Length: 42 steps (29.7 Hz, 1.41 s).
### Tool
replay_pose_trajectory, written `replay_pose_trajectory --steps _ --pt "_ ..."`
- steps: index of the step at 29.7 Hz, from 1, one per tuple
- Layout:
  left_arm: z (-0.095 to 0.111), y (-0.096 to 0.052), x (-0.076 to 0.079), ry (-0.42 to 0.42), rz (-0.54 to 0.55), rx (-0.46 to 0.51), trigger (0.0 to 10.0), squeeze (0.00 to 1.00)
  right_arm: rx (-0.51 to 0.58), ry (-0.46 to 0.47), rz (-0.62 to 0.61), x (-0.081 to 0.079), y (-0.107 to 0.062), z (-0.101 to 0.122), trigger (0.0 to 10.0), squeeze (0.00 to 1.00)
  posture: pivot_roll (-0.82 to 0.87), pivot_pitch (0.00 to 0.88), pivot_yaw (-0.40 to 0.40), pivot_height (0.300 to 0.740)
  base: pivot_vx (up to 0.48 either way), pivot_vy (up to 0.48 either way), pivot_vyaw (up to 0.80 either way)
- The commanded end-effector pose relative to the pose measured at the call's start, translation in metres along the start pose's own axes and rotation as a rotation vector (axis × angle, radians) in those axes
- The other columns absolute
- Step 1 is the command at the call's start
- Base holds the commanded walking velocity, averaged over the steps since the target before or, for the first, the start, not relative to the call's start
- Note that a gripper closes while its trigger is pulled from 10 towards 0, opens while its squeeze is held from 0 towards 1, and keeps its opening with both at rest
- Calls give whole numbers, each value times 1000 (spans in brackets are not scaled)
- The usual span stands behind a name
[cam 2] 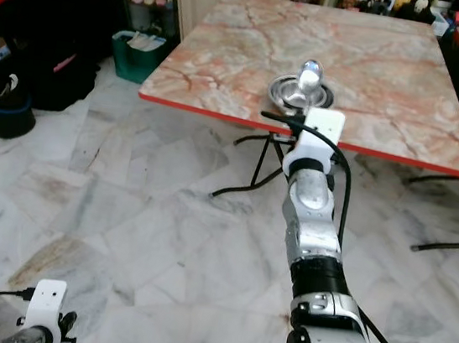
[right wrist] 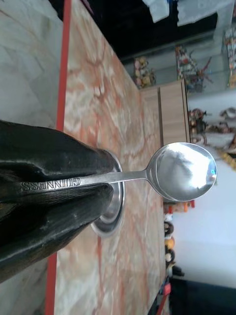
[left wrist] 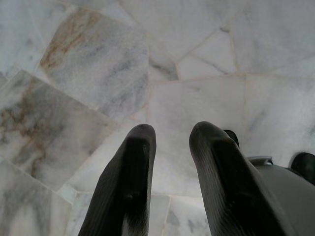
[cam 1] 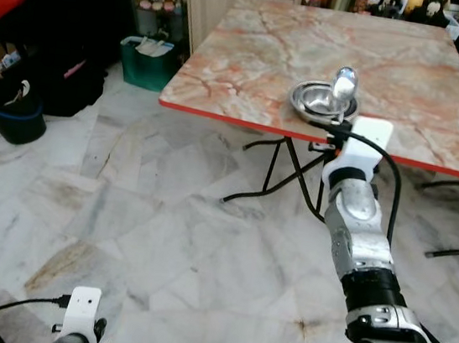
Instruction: Setting the table
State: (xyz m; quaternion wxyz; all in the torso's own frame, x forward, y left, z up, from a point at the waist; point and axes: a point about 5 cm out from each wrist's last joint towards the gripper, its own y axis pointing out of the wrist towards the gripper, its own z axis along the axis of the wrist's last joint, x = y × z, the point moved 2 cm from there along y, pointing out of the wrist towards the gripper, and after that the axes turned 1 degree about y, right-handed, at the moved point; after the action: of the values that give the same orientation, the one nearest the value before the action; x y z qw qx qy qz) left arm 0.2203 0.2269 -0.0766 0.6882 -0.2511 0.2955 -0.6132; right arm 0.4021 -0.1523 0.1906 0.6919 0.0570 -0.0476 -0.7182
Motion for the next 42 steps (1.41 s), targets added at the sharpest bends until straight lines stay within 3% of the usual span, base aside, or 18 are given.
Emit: replay_pose_trajectory --steps 1,6,42 --pt "0 0 0 1 -1 5 10000 0 13 3 -4 1 2 5 10000 0 20 96 42 740 326 0 0" --pt "1 0 1 1 -5 8 10000 0 0 -8 -11 3 2 3 10000 0 20 95 41 740 328 0 -614" --pt "4 1 5 -6 -14 15 10000 0 4 -7 -18 3 4 4 10000 0 22 104 39 740 329 0 -47"
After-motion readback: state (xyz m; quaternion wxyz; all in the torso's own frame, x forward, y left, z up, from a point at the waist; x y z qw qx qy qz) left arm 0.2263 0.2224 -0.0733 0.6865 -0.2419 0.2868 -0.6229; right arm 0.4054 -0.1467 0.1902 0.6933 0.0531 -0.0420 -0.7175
